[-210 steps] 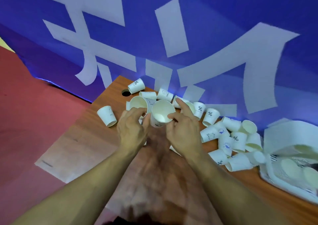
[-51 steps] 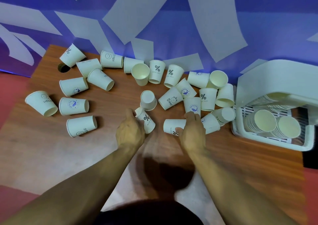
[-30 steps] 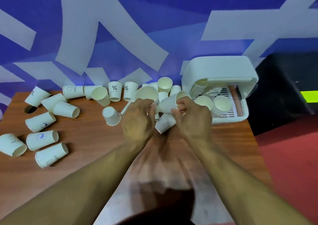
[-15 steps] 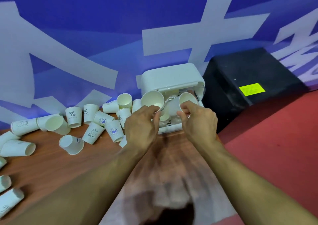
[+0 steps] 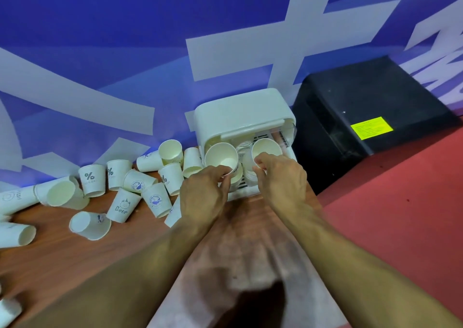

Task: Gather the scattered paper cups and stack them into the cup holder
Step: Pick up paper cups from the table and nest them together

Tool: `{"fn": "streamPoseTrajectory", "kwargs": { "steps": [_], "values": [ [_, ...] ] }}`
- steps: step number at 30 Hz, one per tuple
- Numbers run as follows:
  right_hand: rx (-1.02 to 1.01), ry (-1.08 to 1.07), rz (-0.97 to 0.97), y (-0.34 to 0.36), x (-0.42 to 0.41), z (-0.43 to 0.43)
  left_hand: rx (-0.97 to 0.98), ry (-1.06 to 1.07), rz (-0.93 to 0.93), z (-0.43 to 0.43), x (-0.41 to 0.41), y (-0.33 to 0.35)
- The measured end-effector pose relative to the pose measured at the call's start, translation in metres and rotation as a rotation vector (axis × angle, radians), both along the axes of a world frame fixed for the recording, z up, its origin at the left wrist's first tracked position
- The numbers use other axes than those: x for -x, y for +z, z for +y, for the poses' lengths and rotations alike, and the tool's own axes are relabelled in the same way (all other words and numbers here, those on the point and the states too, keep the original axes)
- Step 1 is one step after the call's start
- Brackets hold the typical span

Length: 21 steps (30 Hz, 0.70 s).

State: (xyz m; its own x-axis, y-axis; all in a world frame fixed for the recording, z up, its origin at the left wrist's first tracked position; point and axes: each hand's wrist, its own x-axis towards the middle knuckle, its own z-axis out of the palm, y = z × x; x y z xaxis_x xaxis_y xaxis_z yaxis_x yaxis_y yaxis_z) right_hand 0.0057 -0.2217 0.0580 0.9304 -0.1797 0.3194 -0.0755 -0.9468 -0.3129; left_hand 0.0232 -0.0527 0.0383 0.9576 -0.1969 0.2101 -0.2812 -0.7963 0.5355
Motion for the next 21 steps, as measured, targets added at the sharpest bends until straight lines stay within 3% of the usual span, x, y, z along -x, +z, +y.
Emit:
{"fn": "streamPoseTrajectory", "kwargs": {
  "steps": [8, 21],
  "values": [
    [-0.016, 0.027, 0.033, -0.021, -0.006, -0.007, -0.041, -0.008, 0.068, 0.0, -0.006, -0.015],
    [-0.019, 0.028, 0.294, -0.042, -0.02, -0.002, 0.0, -0.093, 0.247, -0.001, -0.013, -0.024]
  ]
}}
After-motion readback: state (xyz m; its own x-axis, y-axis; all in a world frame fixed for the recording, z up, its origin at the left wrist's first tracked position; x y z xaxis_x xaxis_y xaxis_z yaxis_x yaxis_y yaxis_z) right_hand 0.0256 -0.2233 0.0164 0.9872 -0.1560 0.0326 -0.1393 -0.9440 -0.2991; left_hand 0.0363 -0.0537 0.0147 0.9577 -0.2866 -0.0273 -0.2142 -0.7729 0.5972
